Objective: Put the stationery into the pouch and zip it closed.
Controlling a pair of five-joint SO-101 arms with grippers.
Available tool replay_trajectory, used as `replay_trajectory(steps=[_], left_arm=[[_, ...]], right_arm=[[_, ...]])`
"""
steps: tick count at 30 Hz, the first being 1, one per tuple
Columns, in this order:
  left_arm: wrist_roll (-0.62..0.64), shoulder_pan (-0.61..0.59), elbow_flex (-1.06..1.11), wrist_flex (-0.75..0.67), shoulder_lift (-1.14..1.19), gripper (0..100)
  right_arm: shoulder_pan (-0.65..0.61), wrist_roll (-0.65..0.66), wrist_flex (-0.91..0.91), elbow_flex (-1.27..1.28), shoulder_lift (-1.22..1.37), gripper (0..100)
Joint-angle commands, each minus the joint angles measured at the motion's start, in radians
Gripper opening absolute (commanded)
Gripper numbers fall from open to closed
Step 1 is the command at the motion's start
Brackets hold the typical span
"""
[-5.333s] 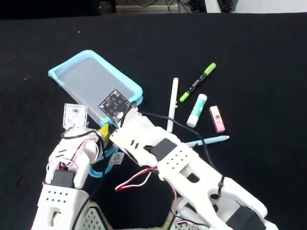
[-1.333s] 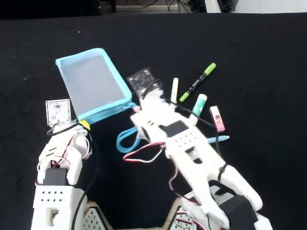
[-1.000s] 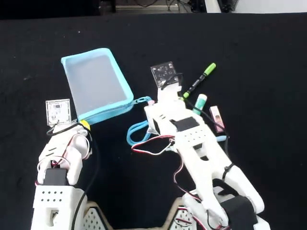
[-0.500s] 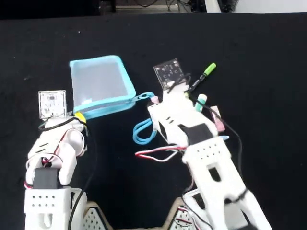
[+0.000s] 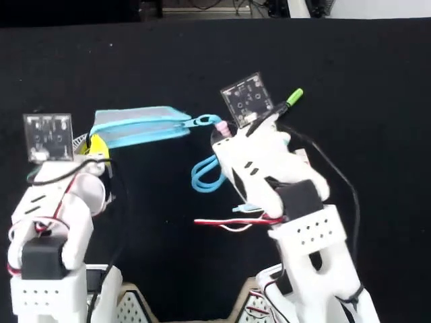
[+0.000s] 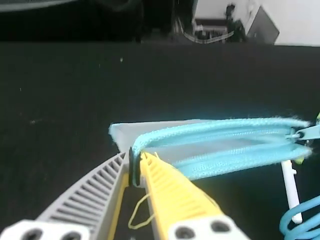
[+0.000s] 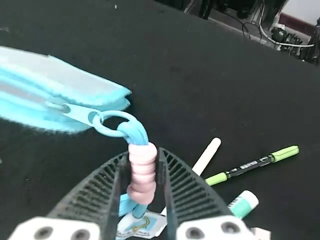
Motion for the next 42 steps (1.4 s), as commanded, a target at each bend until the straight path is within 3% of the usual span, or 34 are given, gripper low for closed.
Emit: replay_trajectory(steps=[1, 13, 19, 28, 31, 32, 42], left_arm=[[-0.006, -0.013, -0.239, 0.086, 0.137, 3], [-0.006, 0.159, -0.759, 0.428, 0.638, 4], [-0.012, 0.157, -0.978, 0.586, 0.845, 15], [-0.014, 0.031, -1.004, 0.577, 0.925, 15], [-0.014, -0.01, -1.017, 0.574, 0.919, 8], [-0.011, -0.012, -1.017, 0.574, 0.919, 3], [-0.009, 0.015, -1.038, 0.583, 0.773, 3]], right_arm=[[0.012, 0.054, 0.103, -0.156, -0.03, 1.0], [0.012, 0.095, 0.215, -0.295, -0.028, 1.0], [0.014, 0.141, 0.212, -0.262, -0.028, 1.0], [0.014, 0.141, 0.209, -0.242, -0.028, 1.0], [0.014, 0.141, 0.207, -0.242, -0.028, 1.0], [0.014, 0.141, 0.207, -0.242, -0.028, 1.0], [0.028, 0.143, 0.219, -0.275, -0.039, 1.1]])
